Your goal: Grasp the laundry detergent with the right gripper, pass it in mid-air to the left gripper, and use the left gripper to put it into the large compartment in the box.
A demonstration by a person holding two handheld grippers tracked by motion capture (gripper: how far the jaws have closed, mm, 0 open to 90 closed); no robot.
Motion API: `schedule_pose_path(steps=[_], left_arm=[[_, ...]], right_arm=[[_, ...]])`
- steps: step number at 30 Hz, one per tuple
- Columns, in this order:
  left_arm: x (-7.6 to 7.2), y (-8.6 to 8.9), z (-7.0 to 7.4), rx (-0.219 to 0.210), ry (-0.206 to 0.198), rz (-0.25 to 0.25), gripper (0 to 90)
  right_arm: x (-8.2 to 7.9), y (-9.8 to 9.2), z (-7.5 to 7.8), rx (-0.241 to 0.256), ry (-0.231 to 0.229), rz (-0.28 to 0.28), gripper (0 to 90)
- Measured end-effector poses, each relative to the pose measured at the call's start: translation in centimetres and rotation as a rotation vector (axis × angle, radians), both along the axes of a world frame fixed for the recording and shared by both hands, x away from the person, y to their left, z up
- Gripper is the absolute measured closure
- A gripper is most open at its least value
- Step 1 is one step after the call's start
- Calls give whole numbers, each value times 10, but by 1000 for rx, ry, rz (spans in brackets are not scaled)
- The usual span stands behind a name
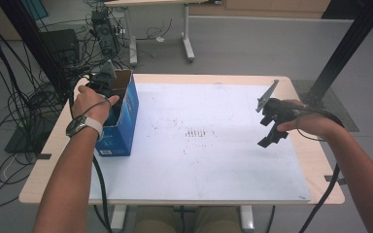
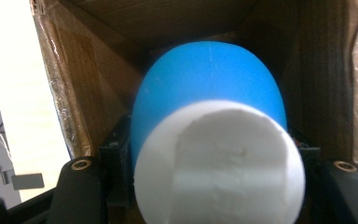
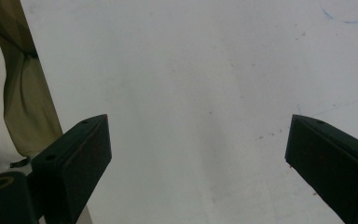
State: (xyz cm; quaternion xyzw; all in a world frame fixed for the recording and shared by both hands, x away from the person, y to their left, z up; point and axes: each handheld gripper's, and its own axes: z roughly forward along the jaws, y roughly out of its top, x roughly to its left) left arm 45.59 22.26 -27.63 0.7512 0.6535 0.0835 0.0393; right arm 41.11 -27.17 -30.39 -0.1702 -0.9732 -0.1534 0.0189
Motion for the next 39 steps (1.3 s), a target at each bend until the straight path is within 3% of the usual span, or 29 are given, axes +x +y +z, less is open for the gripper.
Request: schedule_pose_path(steps=[39], left_arm=[[-1,-1,0,0,-9,-12,366]], right_arm=[[-1,2,-1,-1,2,3,70]])
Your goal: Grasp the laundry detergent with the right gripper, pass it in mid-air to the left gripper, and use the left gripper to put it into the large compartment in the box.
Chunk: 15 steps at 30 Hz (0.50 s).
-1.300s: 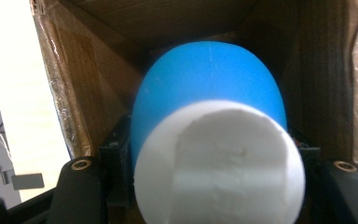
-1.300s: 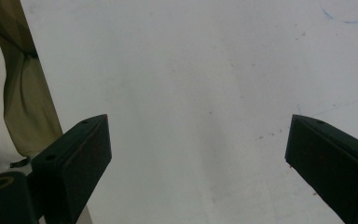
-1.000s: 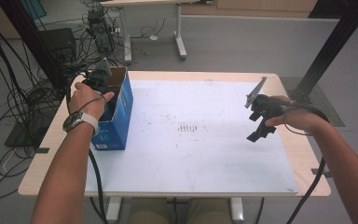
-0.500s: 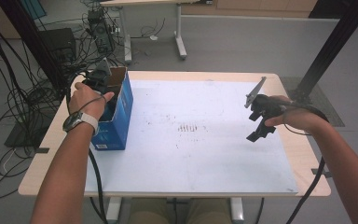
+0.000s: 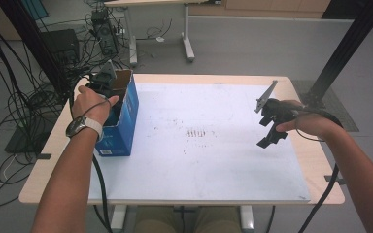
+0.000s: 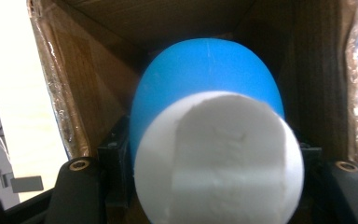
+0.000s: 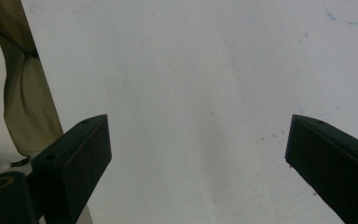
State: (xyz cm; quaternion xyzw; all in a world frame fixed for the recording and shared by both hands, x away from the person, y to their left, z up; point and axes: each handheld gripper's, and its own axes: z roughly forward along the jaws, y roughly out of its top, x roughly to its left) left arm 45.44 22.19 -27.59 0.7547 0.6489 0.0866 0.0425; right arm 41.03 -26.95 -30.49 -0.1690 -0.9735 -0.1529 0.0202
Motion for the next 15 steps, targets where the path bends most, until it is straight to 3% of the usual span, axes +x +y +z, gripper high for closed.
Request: schedule_pose_path(steps=[7,15], left_arm=[[-1,1,2,-15,-4,-3,288],[-5,3,9,-23,-22,-46,278]], right_arm=[[-1,0,0,-1,3,2,70],[-2,1,1,-3,4,5,70]])
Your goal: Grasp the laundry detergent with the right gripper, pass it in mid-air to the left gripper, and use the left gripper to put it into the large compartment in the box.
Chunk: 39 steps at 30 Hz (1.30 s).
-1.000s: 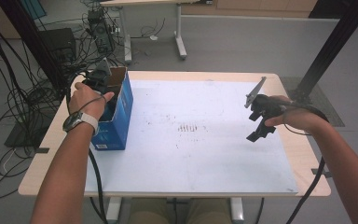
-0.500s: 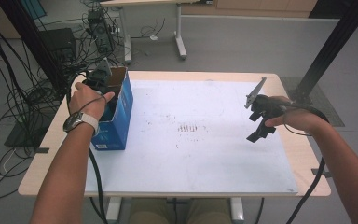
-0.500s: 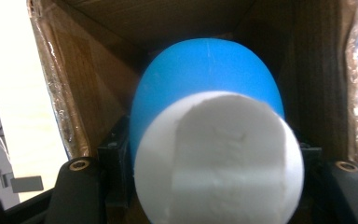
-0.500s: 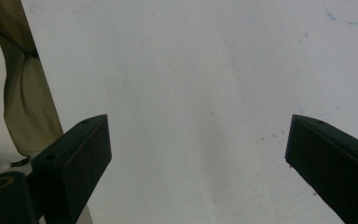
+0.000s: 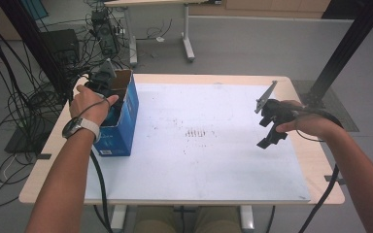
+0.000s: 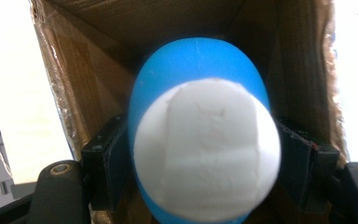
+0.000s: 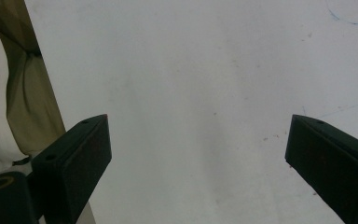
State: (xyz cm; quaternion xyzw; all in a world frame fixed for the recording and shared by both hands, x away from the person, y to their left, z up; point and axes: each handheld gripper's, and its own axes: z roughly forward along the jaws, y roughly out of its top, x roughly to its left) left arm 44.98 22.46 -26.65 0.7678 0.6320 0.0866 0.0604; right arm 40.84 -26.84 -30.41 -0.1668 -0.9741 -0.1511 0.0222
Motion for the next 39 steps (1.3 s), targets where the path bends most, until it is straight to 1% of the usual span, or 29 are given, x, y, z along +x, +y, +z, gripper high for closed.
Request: schedule_pose_path(steps=[1,2,3,4,5,8,10,12,13,15,17,18,21,23,24,26,29,33,34,35,38,39], left_arm=[[-1,1,2,2,-6,3,263],[-1,2,4,-5,-10,1,249],[-2,3,8,-24,-18,1,240],[-2,4,10,-29,-24,4,217],[-3,4,13,-27,-32,0,197],[-4,3,22,-18,-39,-17,180],[-4,2,26,-16,-31,-28,146],[-4,0,31,0,-17,-47,128],[-5,-1,34,9,-20,-59,128],[-6,-2,40,7,-27,-68,118],[-8,-3,48,5,-24,-79,93],[-9,-5,53,6,-34,-87,91],[-14,-11,67,10,-53,-131,91],[-15,-14,73,15,-58,-155,91],[-17,-17,80,26,-61,-181,91],[-19,-22,90,23,-75,-222,81],[-23,-32,102,21,-91,-282,77],[-27,-48,112,18,-84,-361,64],[-29,-54,115,20,-90,-405,60],[-31,-58,117,21,-95,-427,55],[-35,-68,123,21,-107,-467,56],[-37,-73,126,22,-112,-495,57]], right_arm=[[0,0,0,-1,0,0,70],[0,0,0,-2,1,0,70],[-1,0,0,-4,1,1,70],[-1,0,0,-4,0,0,70],[-1,1,1,-3,0,0,70],[-2,2,1,-4,-1,5,70],[-2,3,2,-5,-2,5,70],[-3,3,2,-6,-2,5,70],[-3,3,2,-7,-3,6,70],[-3,3,3,-10,-4,4,70],[-4,2,5,-10,-6,3,71],[-5,2,6,-13,-9,2,70],[-6,-1,7,-16,-13,-6,70],[-6,-2,8,-16,-18,-10,70],[-6,-2,8,-17,-17,-11,70],[-6,-3,10,-17,-15,-9,71],[-6,-3,12,-24,-26,-10,70],[-6,-1,16,-23,-32,-13,69],[-7,-1,16,-23,-33,-14,69],[-7,0,18,-25,-37,-16,69],[-6,0,20,-24,-44,-15,68],[-6,0,20,-25,-46,-15,68]])
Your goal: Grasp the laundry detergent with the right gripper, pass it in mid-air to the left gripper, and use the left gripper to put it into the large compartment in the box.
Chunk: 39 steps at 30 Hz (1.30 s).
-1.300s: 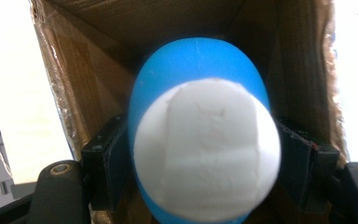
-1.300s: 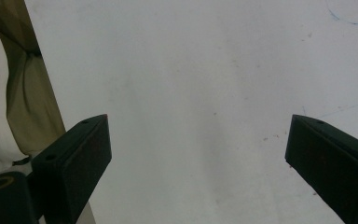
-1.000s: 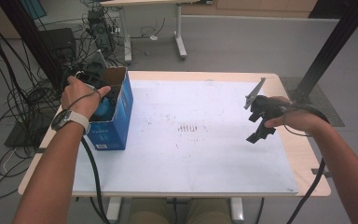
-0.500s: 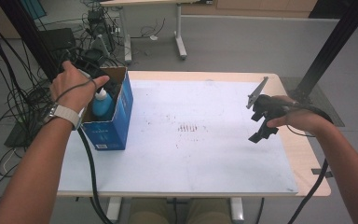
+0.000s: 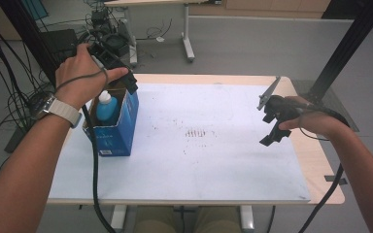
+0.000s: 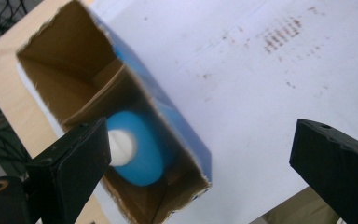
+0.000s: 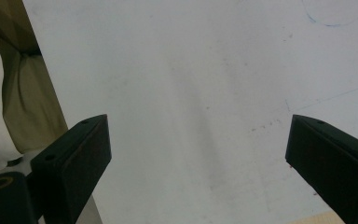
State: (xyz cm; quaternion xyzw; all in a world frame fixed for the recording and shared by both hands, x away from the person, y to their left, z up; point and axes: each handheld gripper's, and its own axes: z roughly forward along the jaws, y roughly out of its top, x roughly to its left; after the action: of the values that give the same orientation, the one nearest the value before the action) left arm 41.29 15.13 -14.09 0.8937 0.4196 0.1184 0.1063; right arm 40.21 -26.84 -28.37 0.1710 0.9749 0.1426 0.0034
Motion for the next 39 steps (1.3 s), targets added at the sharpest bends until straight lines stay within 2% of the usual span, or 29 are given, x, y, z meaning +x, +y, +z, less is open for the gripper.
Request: schedule_pose_path(steps=[2,6,10,12,13,22,24,30,36,39], left_arm=[[-2,-6,2,4,2,-29,57],[-10,-24,5,19,7,-119,60],[-14,-39,3,11,19,-195,64],[-14,-44,0,3,33,-226,63],[-14,-50,-2,3,38,-259,65],[-14,-75,-20,-13,72,-395,69],[-13,-81,-24,-3,81,-422,69],[-13,-92,-32,5,99,-462,69],[-11,-105,-36,-3,84,-500,72],[-10,-110,-39,2,91,-515,74]], right_arm=[[0,0,1,-3,0,2,69],[-1,2,2,1,2,7,69],[-1,3,3,3,-5,5,69],[-1,3,4,5,-12,10,69],[-1,2,4,4,-12,11,69],[-1,0,8,5,-23,0,69],[-1,0,8,5,-22,-4,69],[-1,-3,9,8,-29,-14,69],[-1,-6,7,12,-32,-25,68],[-1,-6,5,17,-28,-29,68]])
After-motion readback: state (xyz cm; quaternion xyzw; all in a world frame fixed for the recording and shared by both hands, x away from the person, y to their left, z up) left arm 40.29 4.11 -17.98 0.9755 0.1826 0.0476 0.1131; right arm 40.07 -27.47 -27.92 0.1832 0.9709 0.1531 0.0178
